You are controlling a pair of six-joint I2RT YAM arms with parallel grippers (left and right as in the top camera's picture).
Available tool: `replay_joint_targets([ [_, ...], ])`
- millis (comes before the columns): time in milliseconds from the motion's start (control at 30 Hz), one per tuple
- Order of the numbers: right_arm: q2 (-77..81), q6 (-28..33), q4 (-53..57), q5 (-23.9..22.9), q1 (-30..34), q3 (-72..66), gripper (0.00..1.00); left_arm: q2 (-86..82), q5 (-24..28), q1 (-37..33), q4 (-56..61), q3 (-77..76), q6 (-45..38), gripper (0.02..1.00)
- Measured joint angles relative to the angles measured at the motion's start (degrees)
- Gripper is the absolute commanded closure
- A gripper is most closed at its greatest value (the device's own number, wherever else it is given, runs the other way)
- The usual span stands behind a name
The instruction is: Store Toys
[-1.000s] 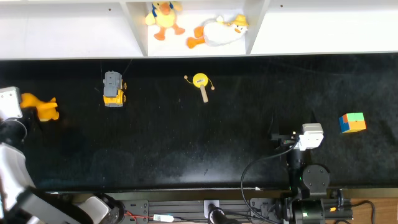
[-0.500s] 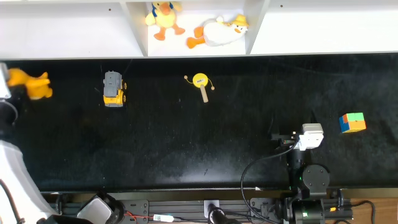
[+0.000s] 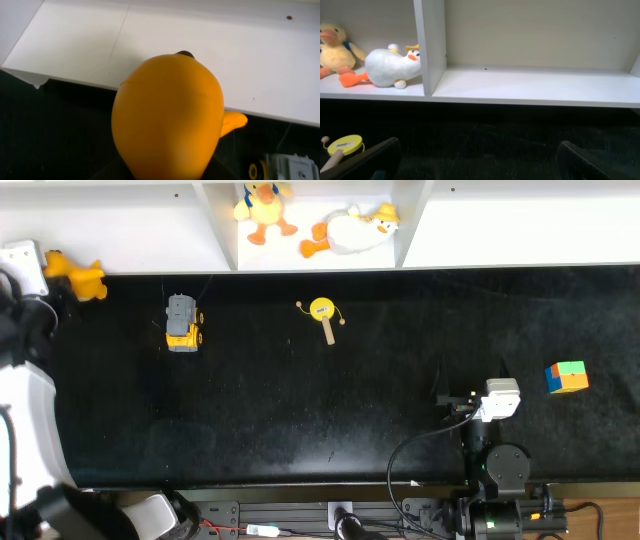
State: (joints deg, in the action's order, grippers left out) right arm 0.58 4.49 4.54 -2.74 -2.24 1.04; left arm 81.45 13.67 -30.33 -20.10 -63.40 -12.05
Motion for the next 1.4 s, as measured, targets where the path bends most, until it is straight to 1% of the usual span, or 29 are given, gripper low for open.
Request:
replay_joint_targets([
  [167, 0.0, 0.0, 0.0, 0.0, 0.0, 0.0, 0.005, 6.5, -0.7, 0.2, 0.2, -6.6, 1.2, 0.759],
  [333, 0.0, 0.0, 0.0, 0.0, 0.0, 0.0, 0.005, 8.8, -0.7, 1.0, 0.5, -10.9, 1.5, 0.759],
  [600, 0.0, 0.0, 0.0, 0.0, 0.0, 0.0, 0.005, 9.7, -0.7, 1.1, 3.0, -11.7, 2.1, 0.748],
  [933, 0.0, 0.0, 0.0, 0.0, 0.0, 0.0, 0.005, 16.3, -0.7, 1.1, 3.0, -14.6, 2.9, 0.737],
  [1100, 0.0, 0.0, 0.0, 0.0, 0.0, 0.0, 0.007, 17.0, -0.7, 1.1, 3.0, -15.3, 3.0, 0.726],
  [1233, 0.0, 0.0, 0.0, 0.0, 0.0, 0.0, 0.005, 17.5, -0.7, 2.0, 4.3, -15.4, 3.0, 0.704],
  [1400, 0.0, 0.0, 0.0, 0.0, 0.0, 0.0, 0.005, 19.1, -0.7, 3.8, 6.1, -15.6, 3.0, 0.700],
])
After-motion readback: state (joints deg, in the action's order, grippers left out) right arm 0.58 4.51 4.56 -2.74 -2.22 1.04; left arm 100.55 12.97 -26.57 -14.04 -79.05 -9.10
